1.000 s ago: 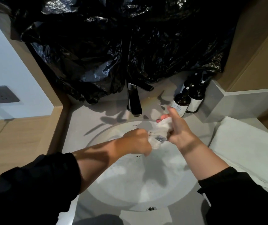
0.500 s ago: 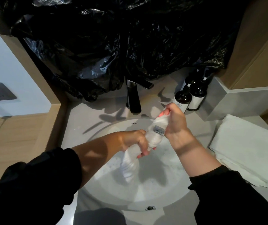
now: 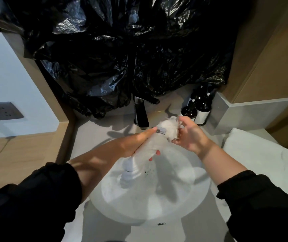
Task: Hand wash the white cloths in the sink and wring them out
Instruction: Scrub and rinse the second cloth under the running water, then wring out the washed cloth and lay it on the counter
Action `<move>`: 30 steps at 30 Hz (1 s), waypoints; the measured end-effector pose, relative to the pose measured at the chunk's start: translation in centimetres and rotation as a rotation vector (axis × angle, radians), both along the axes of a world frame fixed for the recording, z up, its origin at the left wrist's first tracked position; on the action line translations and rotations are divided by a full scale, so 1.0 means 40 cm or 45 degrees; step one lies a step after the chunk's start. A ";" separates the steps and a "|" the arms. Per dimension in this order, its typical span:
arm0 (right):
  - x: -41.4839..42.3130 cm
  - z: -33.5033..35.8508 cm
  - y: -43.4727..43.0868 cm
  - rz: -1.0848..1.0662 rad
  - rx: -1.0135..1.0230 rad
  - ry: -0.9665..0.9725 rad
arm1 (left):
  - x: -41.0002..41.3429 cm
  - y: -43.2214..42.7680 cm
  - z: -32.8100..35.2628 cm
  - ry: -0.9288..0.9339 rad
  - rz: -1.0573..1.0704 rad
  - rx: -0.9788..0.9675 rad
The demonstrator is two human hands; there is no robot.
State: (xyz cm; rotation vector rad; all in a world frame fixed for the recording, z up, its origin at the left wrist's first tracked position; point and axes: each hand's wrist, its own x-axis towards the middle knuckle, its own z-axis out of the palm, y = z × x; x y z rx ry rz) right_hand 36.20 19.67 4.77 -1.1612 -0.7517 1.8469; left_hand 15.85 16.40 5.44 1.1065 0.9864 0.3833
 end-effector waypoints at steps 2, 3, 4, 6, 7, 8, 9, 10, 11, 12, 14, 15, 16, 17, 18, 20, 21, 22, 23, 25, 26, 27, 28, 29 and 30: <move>0.016 0.017 -0.017 -0.084 -0.026 0.068 | 0.013 -0.010 0.008 -0.088 0.051 0.002; 0.025 0.031 -0.026 -0.122 -0.040 0.084 | 0.024 -0.013 0.015 -0.118 0.065 0.016; 0.038 0.043 -0.033 -0.159 -0.064 0.102 | 0.038 -0.018 0.030 -0.125 0.081 0.038; 0.069 0.074 -0.055 -0.213 -0.103 0.113 | 0.071 -0.028 0.062 -0.116 0.125 0.067; 0.089 0.093 -0.070 -0.205 -0.083 0.100 | 0.090 -0.032 0.077 -0.116 0.128 0.088; 0.113 0.111 -0.084 -0.198 -0.050 0.077 | 0.112 -0.031 0.088 -0.121 0.120 0.118; 0.140 0.128 -0.100 -0.198 -0.010 0.041 | 0.135 -0.031 0.102 -0.139 0.103 0.150; 0.171 0.143 -0.117 -0.228 0.025 -0.015 | 0.161 -0.034 0.120 -0.159 0.085 0.180; 0.204 0.158 -0.136 -0.270 0.042 -0.065 | 0.191 -0.036 0.136 -0.174 0.068 0.207; 0.236 0.177 -0.159 -0.311 0.055 -0.102 | 0.226 -0.039 0.155 -0.191 0.033 0.235; 0.302 0.216 -0.209 -0.394 0.110 -0.121 | 0.309 -0.050 0.193 -0.210 -0.028 0.273; 0.333 0.240 -0.238 -0.438 0.142 -0.128 | 0.351 -0.057 0.208 -0.192 -0.037 0.301; 0.362 0.264 -0.270 -0.498 0.166 -0.148 | 0.395 -0.064 0.220 -0.156 -0.054 0.347; 0.395 0.284 -0.301 -0.591 0.182 -0.184 | 0.441 -0.071 0.233 -0.124 -0.079 0.393; 0.424 0.304 -0.338 -0.687 0.190 -0.216 | 0.487 -0.081 0.247 -0.094 -0.111 0.446; 0.488 0.326 -0.411 -0.858 0.207 -0.276 | 0.577 -0.105 0.268 -0.068 -0.202 0.540; 0.517 0.332 -0.450 -0.935 0.216 -0.295 | 0.619 -0.120 0.278 -0.073 -0.249 0.578; 0.541 0.340 -0.492 -1.012 0.230 -0.304 | 0.659 -0.138 0.290 -0.081 -0.307 0.618; 0.564 0.347 -0.534 -1.077 0.256 -0.318 | 0.696 -0.157 0.298 -0.089 -0.377 0.660; 0.606 0.361 -0.611 -1.184 0.319 -0.324 | 0.760 -0.200 0.316 -0.107 -0.566 0.710; 0.622 0.368 -0.647 -1.226 0.348 -0.325 | 0.787 -0.222 0.327 -0.131 -0.652 0.703; 0.636 0.379 -0.682 -1.264 0.373 -0.328 | 0.814 -0.243 0.337 -0.166 -0.731 0.678; 0.648 0.389 -0.714 -1.288 0.403 -0.315 | 0.839 -0.267 0.348 -0.193 -0.823 0.656; 0.662 0.396 -0.745 -1.298 0.431 -0.303 | 0.863 -0.292 0.355 -0.204 -0.908 0.649; 0.674 0.402 -0.774 -1.295 0.452 -0.291 | 0.884 -0.318 0.362 -0.203 -0.981 0.665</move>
